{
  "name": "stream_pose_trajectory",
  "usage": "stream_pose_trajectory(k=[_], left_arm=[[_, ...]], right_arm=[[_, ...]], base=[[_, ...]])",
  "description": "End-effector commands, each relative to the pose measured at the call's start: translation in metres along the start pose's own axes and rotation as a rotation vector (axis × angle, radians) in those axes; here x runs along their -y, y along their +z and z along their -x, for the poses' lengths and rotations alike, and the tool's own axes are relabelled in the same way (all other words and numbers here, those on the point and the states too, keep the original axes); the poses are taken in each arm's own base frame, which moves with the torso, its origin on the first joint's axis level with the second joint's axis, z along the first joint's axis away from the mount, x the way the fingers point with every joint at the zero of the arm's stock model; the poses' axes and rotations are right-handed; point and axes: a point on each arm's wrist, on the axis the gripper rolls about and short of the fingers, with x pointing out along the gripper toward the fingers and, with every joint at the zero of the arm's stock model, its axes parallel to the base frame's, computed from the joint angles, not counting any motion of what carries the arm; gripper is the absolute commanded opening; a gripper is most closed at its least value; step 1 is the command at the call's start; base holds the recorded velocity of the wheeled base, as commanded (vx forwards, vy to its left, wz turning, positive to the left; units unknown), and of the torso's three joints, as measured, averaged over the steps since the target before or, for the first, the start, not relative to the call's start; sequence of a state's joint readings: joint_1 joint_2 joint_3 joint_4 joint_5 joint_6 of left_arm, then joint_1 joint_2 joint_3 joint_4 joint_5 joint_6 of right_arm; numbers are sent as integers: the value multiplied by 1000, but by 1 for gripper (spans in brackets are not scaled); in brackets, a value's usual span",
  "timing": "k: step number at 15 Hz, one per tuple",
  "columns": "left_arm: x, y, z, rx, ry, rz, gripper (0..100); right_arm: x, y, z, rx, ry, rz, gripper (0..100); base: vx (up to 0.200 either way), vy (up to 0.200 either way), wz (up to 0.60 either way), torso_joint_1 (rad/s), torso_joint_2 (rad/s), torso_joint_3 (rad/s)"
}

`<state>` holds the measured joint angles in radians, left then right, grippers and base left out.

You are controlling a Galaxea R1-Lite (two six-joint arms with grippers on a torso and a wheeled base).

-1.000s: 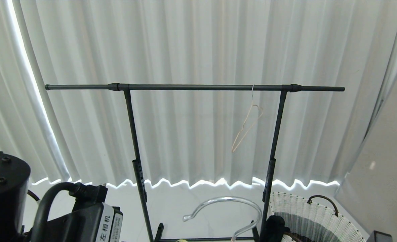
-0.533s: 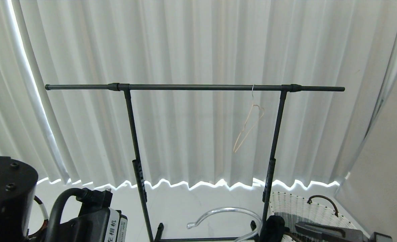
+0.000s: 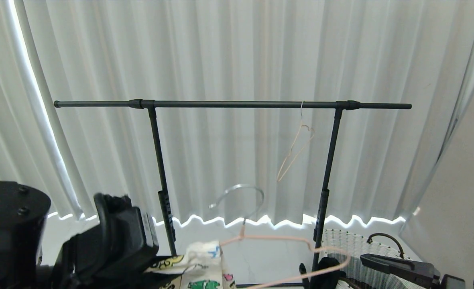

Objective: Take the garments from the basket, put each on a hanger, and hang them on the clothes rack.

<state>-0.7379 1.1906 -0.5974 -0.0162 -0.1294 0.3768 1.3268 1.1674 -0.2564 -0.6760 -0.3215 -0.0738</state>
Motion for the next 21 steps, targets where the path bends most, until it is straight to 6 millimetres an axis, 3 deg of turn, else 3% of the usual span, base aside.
stream_pose_trajectory(k=[1, 4, 6, 9, 11, 14, 21], left_arm=[[-14, 17, 1, 37, 67, 89, 0], [-25, 45, 7, 120, 143, 190, 0], [-29, 58, 15, 173, 160, 184, 0], [-30, 64, 23, 232, 177, 169, 0], [-30, 66, 24, 241, 181, 152, 0], [-26, 67, 29, 259, 169, 133, 0], [-21, 71, 29, 280, 146, 109, 0]], right_arm=[[6, -4, -2, -20, -35, -33, 100], [4, -3, -18, -59, -54, -196, 100], [4, 10, -54, -74, -100, -368, 100], [30, 28, -103, -38, -235, -467, 100], [38, 33, -122, -30, -270, -484, 100], [33, 29, -131, -53, -263, -475, 100], [-16, 29, -136, -89, -102, -428, 100]], base=[[0, 0, 0, 0, 0, 0], [0, 0, 0, 0, 0, 0], [0, 0, 0, 0, 0, 0], [0, 0, 0, 0, 0, 0], [0, 0, 0, 0, 0, 0], [0, 0, 0, 0, 0, 0], [0, 0, 0, 0, 0, 0]])
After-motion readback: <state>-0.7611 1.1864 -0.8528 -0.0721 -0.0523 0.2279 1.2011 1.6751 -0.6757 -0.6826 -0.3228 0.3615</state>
